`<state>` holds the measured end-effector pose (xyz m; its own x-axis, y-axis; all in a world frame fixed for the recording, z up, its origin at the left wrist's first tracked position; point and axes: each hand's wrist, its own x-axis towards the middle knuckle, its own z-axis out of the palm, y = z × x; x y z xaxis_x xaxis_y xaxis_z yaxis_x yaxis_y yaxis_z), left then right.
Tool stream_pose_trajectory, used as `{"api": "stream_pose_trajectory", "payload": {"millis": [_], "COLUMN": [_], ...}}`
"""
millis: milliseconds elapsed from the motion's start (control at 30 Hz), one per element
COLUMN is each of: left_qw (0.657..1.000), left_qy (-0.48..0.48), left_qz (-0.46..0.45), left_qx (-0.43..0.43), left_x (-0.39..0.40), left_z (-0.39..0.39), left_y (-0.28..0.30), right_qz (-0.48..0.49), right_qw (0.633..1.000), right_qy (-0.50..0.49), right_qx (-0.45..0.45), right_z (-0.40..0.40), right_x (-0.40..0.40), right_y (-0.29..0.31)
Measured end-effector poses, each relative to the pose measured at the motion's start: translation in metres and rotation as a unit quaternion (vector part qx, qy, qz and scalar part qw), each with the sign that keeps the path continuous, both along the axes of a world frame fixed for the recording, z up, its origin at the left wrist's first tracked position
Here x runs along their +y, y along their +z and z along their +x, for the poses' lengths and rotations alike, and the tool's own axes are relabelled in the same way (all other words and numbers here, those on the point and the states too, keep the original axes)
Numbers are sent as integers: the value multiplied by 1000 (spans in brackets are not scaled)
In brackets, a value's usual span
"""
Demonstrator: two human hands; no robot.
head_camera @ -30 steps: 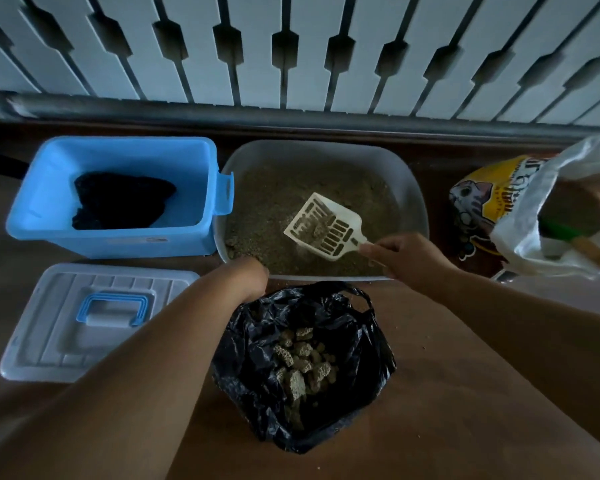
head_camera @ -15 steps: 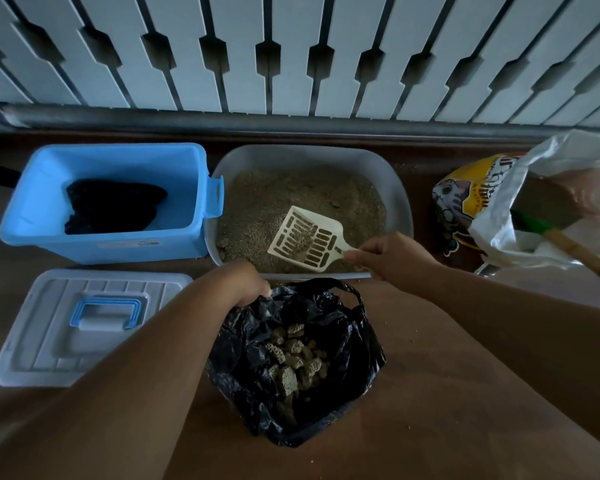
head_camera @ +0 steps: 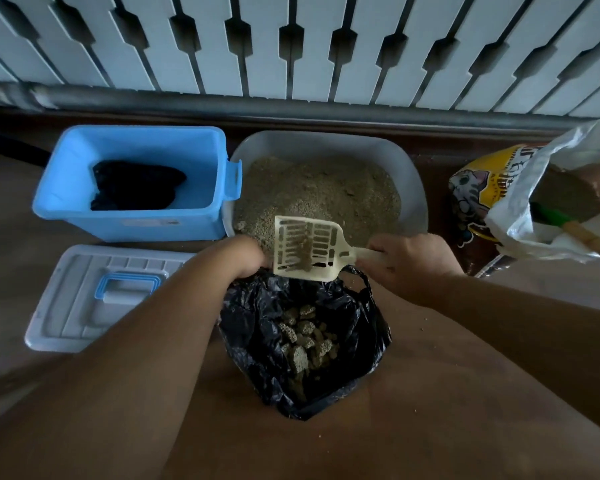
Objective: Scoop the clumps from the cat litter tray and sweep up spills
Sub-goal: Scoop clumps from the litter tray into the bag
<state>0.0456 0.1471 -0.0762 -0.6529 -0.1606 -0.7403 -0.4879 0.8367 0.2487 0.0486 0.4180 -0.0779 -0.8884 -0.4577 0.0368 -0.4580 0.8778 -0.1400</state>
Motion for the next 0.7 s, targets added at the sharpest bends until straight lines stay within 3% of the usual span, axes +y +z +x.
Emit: {"api": "stream_pose_trajectory", "payload": {"millis": [133, 233, 400, 700], "left_qw": [995, 993, 989, 979], "left_qy": [80, 97, 122, 124], "left_qz": [27, 33, 64, 140], "left_qx": [-45, -56, -61, -77], "left_x": [-10, -14, -15, -16], "left_z": [-1, -1, -2, -1], "left_y": [-4, -5, -10, -8], "right_qz": [8, 8, 37, 73], "right_qw": [972, 952, 944, 952], "right_qy": [191, 242, 262, 209], "right_qx": [138, 185, 199, 213], "right_z": [7, 9, 5, 1], "right_x": [9, 5, 9, 16], "right_y": [-16, -17, -15, -14]}}
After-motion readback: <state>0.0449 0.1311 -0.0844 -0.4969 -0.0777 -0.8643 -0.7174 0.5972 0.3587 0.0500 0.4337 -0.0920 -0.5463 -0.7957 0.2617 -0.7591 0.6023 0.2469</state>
